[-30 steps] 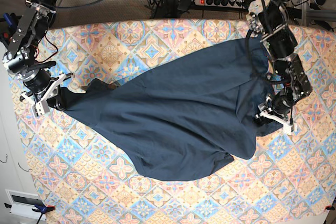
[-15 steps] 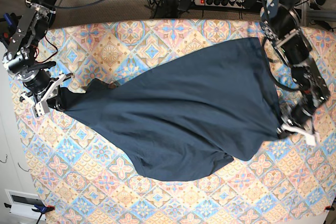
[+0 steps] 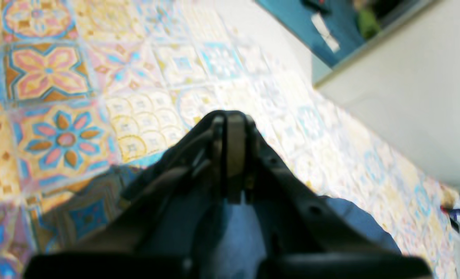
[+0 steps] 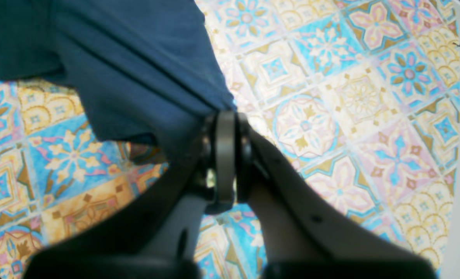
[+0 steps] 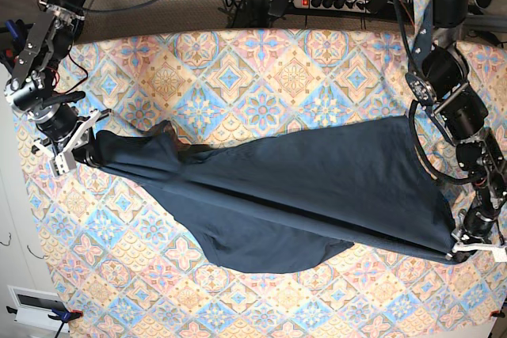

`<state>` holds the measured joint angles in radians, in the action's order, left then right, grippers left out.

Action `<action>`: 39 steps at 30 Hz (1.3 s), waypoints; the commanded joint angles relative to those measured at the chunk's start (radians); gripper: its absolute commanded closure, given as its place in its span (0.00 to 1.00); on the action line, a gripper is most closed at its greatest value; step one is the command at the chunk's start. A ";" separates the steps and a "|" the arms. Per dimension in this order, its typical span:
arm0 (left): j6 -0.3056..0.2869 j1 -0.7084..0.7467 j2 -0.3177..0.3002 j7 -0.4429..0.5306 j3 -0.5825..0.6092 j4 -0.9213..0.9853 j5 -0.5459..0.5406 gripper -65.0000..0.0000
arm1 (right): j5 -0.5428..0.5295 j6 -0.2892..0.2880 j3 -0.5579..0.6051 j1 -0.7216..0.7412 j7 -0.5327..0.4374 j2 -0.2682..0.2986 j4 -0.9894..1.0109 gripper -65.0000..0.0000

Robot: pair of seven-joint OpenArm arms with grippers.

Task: Layout the t-shirt on the table in an organized manner, then fold the t-shirt properly
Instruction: 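Pull the shirt taut between both grippers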

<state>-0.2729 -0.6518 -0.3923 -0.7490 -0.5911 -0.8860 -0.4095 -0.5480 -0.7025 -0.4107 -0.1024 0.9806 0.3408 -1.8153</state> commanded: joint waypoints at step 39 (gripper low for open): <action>-0.007 0.763 0.169 -0.232 0.067 -0.583 -0.154 0.57 | -0.010 0.004 -0.007 -0.010 -0.022 0.019 -0.021 0.99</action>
<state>-0.2806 0.1146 -0.2131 -0.9684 -0.5209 -1.4586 -0.5606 -0.5385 -0.6991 -0.4080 -0.1249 0.9848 0.3412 -1.8191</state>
